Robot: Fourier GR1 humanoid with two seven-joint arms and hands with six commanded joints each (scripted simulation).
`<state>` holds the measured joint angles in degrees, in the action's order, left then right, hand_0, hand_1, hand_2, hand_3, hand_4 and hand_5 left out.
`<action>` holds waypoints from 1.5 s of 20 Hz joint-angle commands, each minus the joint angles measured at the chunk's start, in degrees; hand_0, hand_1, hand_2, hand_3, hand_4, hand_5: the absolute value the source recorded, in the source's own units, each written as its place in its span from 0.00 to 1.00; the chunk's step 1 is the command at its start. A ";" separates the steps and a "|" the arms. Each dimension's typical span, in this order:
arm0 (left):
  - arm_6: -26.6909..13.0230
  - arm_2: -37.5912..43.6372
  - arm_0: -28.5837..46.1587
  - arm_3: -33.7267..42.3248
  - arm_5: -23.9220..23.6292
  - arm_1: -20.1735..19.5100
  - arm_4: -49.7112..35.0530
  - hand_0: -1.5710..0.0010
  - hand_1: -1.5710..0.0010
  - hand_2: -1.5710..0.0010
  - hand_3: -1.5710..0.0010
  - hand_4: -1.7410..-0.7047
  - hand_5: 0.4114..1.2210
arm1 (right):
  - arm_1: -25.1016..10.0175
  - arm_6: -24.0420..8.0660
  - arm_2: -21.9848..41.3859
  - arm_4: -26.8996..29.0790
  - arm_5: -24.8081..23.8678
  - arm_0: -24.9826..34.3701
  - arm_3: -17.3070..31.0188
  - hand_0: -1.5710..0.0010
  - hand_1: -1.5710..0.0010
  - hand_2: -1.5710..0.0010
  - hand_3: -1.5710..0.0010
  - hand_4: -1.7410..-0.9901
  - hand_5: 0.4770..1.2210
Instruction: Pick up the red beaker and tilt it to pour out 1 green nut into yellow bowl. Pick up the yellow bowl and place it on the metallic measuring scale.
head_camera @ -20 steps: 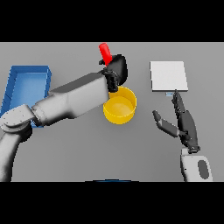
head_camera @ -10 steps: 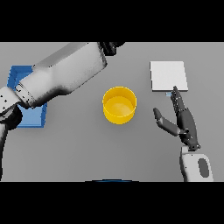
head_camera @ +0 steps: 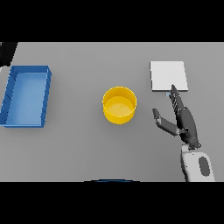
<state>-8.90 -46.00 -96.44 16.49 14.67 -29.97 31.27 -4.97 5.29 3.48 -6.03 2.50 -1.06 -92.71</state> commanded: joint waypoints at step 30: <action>-25.75 8.11 51.10 34.79 -36.78 -18.37 -44.64 0.00 0.00 0.00 0.10 0.10 0.78 | -0.80 1.16 1.60 -2.87 -0.40 -0.61 0.81 1.00 1.00 1.00 1.00 0.54 0.34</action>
<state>-34.50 -37.90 -45.32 51.28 -22.26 -48.32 -13.53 -5.78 6.42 5.07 -8.90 2.10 -1.67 -91.90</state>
